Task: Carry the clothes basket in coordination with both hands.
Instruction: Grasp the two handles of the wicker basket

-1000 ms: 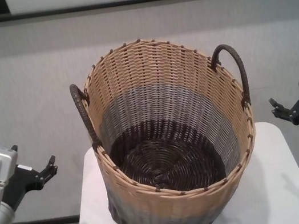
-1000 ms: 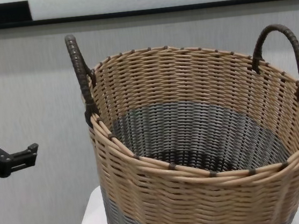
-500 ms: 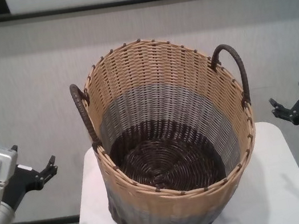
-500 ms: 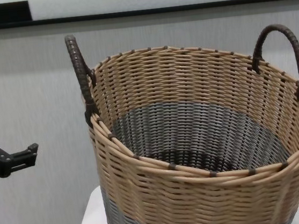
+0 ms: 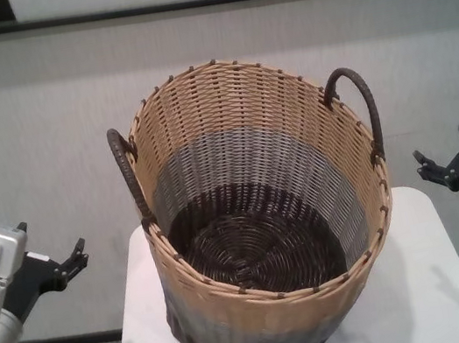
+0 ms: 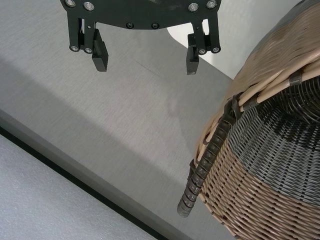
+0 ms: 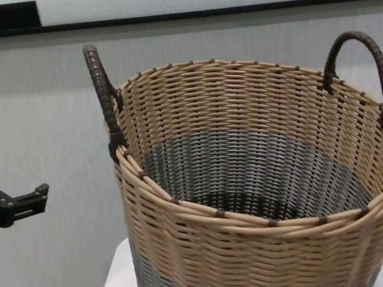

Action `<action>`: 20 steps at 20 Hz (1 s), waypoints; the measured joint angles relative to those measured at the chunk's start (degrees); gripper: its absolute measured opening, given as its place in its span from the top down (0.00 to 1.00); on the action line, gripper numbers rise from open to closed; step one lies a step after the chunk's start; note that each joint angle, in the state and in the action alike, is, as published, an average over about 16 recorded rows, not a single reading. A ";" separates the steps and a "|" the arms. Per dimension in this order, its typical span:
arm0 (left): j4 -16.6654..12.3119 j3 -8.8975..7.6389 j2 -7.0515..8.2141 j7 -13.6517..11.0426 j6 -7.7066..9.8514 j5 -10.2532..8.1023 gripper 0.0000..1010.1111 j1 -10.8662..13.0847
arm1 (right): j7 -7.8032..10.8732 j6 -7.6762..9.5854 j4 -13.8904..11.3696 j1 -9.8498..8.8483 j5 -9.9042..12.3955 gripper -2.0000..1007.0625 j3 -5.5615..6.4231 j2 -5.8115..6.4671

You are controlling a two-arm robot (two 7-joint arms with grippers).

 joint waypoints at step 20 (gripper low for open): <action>0.00 0.00 0.00 0.00 0.00 0.00 0.01 0.00 | 0.02 0.06 -0.08 -0.03 -0.07 0.01 0.01 0.06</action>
